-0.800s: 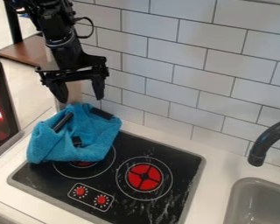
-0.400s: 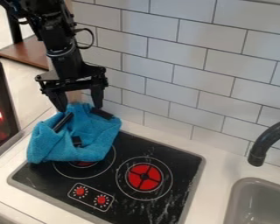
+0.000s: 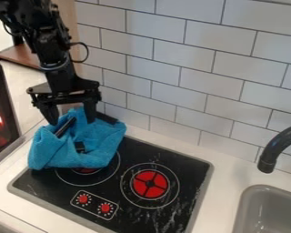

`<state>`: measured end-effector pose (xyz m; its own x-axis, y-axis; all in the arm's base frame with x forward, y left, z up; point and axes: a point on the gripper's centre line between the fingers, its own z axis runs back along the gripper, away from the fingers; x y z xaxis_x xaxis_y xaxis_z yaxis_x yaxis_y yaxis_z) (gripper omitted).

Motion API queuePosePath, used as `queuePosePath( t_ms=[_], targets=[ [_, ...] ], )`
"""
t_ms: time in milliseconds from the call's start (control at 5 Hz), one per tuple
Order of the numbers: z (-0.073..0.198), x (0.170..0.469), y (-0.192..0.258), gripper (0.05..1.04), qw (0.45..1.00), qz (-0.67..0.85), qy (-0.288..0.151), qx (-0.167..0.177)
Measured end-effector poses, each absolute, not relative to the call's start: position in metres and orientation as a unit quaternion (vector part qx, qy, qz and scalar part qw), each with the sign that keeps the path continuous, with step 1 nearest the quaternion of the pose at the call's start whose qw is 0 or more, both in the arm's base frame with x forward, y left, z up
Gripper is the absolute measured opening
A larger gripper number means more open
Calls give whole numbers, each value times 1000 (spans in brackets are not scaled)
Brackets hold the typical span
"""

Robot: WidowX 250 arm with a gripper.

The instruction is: Move the cloth from left to right

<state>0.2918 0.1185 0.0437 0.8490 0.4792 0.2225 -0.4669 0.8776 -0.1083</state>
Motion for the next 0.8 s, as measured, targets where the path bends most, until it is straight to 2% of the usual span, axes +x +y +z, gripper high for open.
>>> queuePosePath(
  t_ms=[400,600,800],
  targets=[
    [2,283,134,999,960,269,-71,-14],
    [-15,284,136,999,960,271,-66,-10],
    [-25,288,139,999,957,276,-88,-2]
  ],
)
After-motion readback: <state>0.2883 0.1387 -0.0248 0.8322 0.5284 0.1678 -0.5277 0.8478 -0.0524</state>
